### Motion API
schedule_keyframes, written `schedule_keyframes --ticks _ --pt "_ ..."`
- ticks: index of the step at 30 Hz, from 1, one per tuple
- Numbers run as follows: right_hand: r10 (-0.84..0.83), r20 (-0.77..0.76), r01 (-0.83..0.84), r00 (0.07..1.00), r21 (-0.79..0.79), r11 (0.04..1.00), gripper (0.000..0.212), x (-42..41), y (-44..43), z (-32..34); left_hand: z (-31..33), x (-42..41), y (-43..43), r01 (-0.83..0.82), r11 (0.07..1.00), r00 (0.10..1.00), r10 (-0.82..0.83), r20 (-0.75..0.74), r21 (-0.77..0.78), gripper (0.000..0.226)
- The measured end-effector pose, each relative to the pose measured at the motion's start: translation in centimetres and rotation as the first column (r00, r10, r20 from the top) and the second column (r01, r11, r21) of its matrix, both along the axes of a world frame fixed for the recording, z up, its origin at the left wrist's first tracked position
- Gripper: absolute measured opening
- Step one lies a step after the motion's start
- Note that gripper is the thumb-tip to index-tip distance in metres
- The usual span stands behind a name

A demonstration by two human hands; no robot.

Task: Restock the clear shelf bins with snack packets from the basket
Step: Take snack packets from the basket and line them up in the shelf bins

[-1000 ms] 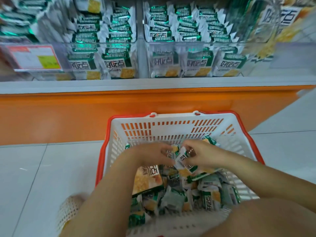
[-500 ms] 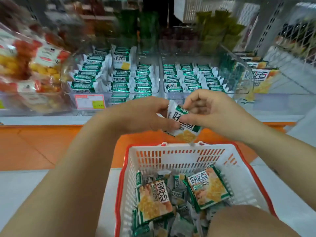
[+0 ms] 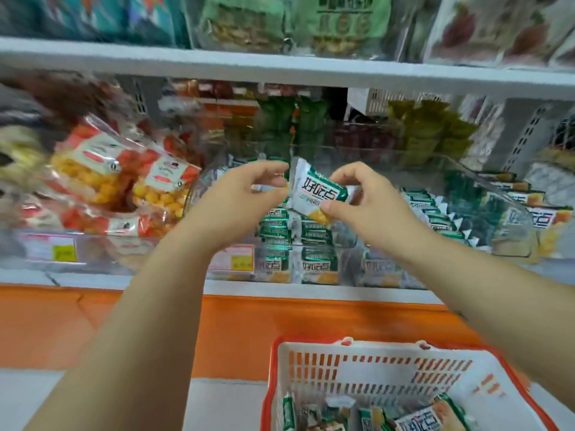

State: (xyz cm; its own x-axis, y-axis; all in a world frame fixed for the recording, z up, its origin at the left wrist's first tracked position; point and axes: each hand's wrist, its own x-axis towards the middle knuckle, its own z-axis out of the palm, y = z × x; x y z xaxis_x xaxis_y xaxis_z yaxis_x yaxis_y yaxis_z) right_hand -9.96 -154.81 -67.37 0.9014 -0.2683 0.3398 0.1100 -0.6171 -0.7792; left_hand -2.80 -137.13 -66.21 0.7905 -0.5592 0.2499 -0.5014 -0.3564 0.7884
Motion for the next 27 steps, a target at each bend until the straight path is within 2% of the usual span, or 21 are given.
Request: schedule_keyframes --ticks 2,4,7,10,14,20,24,27 --pt "-0.096 0.017 0.095 0.995 0.044 0.995 0.021 3.5 0.0 -0.3 -1.0 1.6 0.8 -0.214 0.966 0.974 0.222 0.039 -0.141 0.031" --pt "-0.172 -0.007 0.172 0.985 0.111 0.979 0.023 7.1 0.0 -0.6 -2.6 2.9 1.4 -0.386 0.898 0.911 0.407 0.062 -0.211 0.032" --pt "-0.237 -0.074 0.238 0.969 0.006 0.971 0.022 11.8 0.0 -1.4 -5.3 3.9 1.2 -0.501 0.824 0.819 0.551 0.163 -0.266 0.032" --pt "-0.283 -0.118 0.264 0.952 -0.154 0.952 0.026 14.9 0.0 -2.5 -6.9 4.3 0.6 -0.526 0.800 0.730 0.599 0.329 -0.289 0.032" --pt "-0.220 -0.152 0.170 0.964 -0.283 0.944 0.031 16.7 0.5 -4.3 -8.4 4.3 0.1 -0.545 0.792 0.659 0.608 0.443 -0.276 0.031" --pt "-0.341 -0.093 0.237 0.935 -0.554 0.798 0.034 17.1 1.0 -5.4 -9.3 4.8 -0.1 -0.546 0.803 0.639 0.584 0.501 -0.238 0.029" --pt "-0.247 -0.236 0.101 0.940 -0.499 0.861 0.053 16.1 0.9 -4.5 -9.2 4.6 0.0 -0.533 0.813 0.652 0.570 0.499 -0.232 0.027" --pt "-0.194 -0.247 0.058 0.949 -0.470 0.881 0.067 13.4 0.8 -3.3 -9.0 3.4 0.0 -0.499 0.819 0.639 0.568 0.518 -0.282 0.025"
